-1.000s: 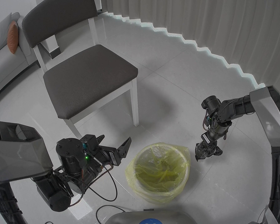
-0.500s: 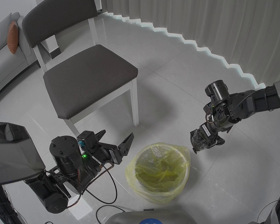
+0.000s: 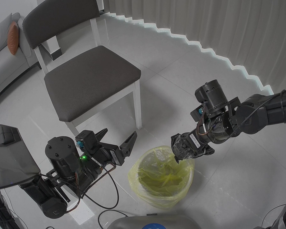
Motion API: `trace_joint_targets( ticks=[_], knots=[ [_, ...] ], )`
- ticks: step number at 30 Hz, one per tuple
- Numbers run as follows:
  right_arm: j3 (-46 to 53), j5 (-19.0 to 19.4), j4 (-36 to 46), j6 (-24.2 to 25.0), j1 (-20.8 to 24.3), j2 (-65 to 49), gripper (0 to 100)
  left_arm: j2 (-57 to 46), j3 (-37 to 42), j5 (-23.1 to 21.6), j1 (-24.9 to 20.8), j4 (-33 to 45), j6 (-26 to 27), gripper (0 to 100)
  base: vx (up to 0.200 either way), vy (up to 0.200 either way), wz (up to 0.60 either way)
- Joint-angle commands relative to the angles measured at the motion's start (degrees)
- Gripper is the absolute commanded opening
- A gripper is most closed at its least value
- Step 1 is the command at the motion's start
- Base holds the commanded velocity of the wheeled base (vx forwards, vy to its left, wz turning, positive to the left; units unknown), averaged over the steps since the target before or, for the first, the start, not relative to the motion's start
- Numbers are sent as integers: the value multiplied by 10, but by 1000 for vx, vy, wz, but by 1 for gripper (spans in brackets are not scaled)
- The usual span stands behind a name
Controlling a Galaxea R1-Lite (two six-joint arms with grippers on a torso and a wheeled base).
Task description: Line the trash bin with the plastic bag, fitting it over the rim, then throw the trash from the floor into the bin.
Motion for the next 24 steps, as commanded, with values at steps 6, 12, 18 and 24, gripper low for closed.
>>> trace_joint_targets(
  ticks=[6,12,18,24],
  knots=[
    [0,0,-2,0,52,36,0,-7,0,0,0,-6,0,100,0,0,0],
    [-5,0,-19,-1,72,88,0,-10,3,-1,0,-6,0,100,0,0,0],
    [-7,0,-26,-1,78,124,0,-10,3,-1,1,-6,0,100,0,0,0],
    [-5,0,-27,-2,78,139,0,-10,3,-1,2,-6,0,100,0,0,0]
  ],
)
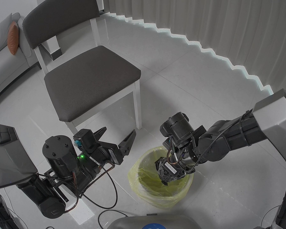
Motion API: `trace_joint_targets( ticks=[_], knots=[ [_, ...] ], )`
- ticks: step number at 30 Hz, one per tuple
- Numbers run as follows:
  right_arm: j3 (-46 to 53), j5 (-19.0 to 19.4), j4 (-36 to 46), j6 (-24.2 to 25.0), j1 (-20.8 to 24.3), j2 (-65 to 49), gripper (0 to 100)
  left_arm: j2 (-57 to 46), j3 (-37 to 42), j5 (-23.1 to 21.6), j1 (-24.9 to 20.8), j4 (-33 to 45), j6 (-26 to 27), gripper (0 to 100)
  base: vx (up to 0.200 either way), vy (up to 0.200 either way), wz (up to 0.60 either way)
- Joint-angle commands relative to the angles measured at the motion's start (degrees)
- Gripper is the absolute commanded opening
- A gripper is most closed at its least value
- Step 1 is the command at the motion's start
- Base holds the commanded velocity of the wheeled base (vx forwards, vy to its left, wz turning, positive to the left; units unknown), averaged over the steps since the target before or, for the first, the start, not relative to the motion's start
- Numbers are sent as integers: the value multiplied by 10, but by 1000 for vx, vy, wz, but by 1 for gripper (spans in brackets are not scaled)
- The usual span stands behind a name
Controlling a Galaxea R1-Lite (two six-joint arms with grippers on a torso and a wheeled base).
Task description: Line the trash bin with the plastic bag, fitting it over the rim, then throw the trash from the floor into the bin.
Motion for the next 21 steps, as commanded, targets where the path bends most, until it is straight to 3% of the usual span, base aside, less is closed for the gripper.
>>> trace_joint_targets(
  ticks=[1,21],
  knots=[
    [0,0,0,-1,1,30,0,2,0,-1,1,-6,0,100,0,0,0],
    [42,0,2,-16,8,61,0,4,-1,-1,3,-6,-1,100,0,0,0]
  ],
)
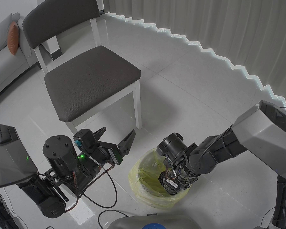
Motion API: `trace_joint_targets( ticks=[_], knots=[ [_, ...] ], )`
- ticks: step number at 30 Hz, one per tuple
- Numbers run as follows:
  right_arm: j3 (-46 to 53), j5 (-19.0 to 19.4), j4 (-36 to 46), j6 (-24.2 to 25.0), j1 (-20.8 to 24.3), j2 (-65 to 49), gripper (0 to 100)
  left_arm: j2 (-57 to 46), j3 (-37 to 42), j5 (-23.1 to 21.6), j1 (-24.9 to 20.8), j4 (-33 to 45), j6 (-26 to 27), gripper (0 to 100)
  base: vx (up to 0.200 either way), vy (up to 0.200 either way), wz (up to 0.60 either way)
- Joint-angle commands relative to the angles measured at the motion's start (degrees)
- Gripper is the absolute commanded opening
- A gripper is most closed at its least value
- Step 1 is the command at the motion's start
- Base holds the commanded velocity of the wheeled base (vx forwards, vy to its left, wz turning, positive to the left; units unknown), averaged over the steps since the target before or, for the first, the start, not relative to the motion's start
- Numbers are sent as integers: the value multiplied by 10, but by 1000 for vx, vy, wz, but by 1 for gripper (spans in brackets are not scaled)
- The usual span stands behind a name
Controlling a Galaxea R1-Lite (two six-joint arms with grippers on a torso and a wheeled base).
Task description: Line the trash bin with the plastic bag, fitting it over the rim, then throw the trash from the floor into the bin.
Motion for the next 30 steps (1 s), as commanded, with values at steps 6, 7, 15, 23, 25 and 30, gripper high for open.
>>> trace_joint_targets(
  ticks=[6,7,15,23,25,30],
  knots=[
    [-30,0,-3,-5,6,27,0,4,0,0,1,-6,0,100,0,0,0],
    [-40,0,-3,-7,6,36,0,4,0,0,1,-6,0,100,0,0,0],
    [-112,-1,-10,-1,5,112,0,11,-1,-1,3,-6,-1,100,0,0,0],
    [-180,-25,-57,10,3,157,0,19,-2,-1,4,-6,-1,100,0,0,0],
    [-195,-26,-59,26,2,161,0,20,-2,-1,5,-6,-1,100,0,0,0],
    [-164,-26,-37,24,1,148,0,20,-1,-1,6,-6,-1,100,0,0,0]
  ],
)
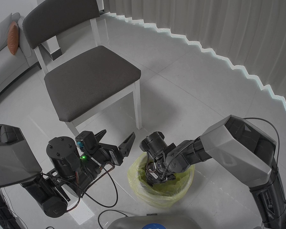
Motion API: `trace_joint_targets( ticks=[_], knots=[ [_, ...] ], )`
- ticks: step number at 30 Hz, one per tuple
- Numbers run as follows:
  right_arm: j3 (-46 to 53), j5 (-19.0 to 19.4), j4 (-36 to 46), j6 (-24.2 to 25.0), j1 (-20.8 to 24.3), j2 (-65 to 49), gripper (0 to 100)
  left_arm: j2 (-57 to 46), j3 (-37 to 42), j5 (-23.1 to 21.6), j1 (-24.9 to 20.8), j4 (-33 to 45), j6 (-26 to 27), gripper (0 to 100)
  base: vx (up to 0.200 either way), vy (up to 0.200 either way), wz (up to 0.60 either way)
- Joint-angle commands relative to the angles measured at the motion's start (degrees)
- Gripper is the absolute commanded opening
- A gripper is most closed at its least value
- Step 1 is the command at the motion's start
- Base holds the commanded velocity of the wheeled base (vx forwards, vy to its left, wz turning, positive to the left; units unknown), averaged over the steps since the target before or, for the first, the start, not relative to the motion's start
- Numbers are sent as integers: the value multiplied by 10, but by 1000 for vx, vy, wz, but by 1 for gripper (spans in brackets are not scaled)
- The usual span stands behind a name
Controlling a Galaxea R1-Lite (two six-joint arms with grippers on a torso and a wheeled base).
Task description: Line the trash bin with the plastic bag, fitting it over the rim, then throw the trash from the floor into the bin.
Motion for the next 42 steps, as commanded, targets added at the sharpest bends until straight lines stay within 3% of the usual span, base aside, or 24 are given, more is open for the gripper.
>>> trace_joint_targets(
  ticks=[1,14,27,42],
  knots=[
    [28,1,14,-5,-1,-4,0,3,0,0,2,-6,0,100,0,0,0],
    [84,1,34,-25,-3,-22,0,1,-1,0,1,-6,1,100,0,0,0],
    [2,-2,30,-3,-13,5,0,4,-2,0,2,-6,0,100,0,0,0],
    [117,-13,36,-25,-41,-82,0,7,-1,0,1,-6,1,100,0,0,0]
  ],
)
